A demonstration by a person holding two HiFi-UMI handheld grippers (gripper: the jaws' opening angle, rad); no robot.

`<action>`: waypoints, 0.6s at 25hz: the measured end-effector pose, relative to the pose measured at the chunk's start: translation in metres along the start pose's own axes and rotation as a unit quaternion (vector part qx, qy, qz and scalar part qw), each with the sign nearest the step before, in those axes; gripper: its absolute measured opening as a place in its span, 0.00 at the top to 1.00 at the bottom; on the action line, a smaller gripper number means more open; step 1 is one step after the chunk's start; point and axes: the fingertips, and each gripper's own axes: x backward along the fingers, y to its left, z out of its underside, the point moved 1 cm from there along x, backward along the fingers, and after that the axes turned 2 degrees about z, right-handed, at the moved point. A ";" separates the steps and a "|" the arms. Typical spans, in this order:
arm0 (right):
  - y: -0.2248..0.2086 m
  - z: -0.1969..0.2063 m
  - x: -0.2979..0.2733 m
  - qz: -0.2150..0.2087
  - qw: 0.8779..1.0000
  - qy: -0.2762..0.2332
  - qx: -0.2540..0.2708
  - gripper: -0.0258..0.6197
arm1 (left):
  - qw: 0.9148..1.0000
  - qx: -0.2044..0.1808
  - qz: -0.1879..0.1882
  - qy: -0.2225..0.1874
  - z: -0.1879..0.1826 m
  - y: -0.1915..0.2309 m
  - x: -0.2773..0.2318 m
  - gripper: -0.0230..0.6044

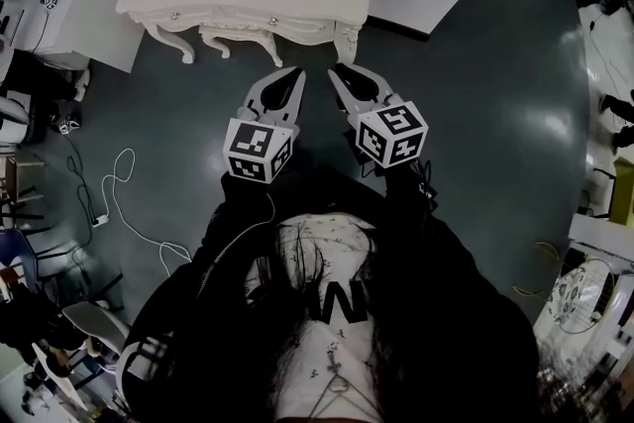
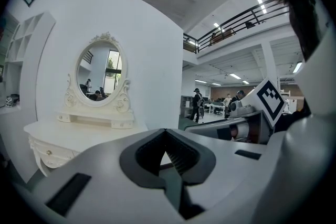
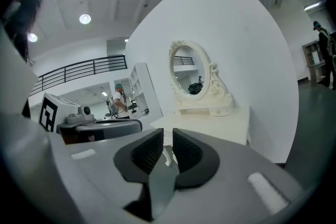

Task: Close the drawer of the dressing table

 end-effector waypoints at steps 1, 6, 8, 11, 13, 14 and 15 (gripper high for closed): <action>0.001 0.000 0.004 -0.003 1.000 -0.001 0.002 0.86 | 1.000 -0.001 -0.003 -0.001 0.000 -0.004 0.002 0.96; 0.007 0.000 0.019 -0.016 1.000 -0.005 0.007 0.86 | 1.000 -0.003 -0.017 -0.002 0.002 -0.018 0.013 0.96; 0.012 0.002 0.020 -0.022 1.000 -0.004 0.008 0.86 | 1.000 -0.002 -0.024 -0.003 0.003 -0.019 0.019 0.96; 0.020 0.005 0.020 -0.031 0.999 0.000 0.013 0.86 | 0.999 -0.001 -0.033 -0.004 0.004 -0.019 0.027 0.96; 0.025 0.008 0.020 -0.036 0.999 0.003 0.016 0.86 | 0.999 0.001 -0.038 -0.006 0.004 -0.018 0.031 0.96; 0.027 0.009 0.020 -0.039 0.999 0.004 0.017 0.86 | 0.999 0.002 -0.040 -0.007 0.004 -0.018 0.033 0.96; 0.030 0.010 0.020 -0.041 0.999 0.005 0.018 0.86 | 0.999 0.002 -0.042 -0.008 0.005 -0.018 0.035 0.96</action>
